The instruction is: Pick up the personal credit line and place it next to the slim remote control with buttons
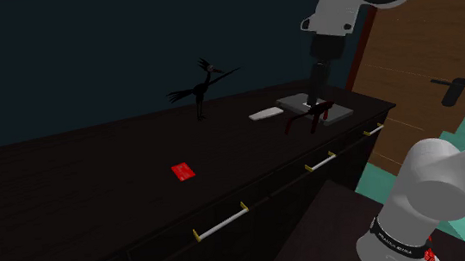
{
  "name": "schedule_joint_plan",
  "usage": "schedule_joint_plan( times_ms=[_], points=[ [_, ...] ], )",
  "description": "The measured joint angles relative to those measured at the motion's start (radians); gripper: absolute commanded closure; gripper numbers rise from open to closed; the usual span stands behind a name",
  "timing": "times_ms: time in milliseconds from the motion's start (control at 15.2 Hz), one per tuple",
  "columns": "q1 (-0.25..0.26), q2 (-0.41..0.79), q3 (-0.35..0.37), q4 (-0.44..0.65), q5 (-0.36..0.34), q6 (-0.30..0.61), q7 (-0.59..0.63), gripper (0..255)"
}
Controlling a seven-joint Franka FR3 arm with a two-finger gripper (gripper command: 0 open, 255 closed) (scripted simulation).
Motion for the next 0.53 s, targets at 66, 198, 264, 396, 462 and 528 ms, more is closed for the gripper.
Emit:
schedule_joint_plan(
  times_ms=[66,198,264,396,462,528],
  points=[
    [0.000,0.000,0.000,0.000,0.000,0.000,0.000,0],
    [-0.001,0.052,0.018,0.020,0.010,0.014,0.025,0],
    [-0.002,0.086,0.032,0.037,0.018,0.017,0.046,0],
    [-0.002,0.176,0.066,0.087,0.035,0.028,0.096,0],
    [-0.002,0.217,0.081,0.101,0.042,0.039,0.118,0],
    [-0.004,0.262,0.093,0.124,0.046,0.046,0.140,0]
  ],
)
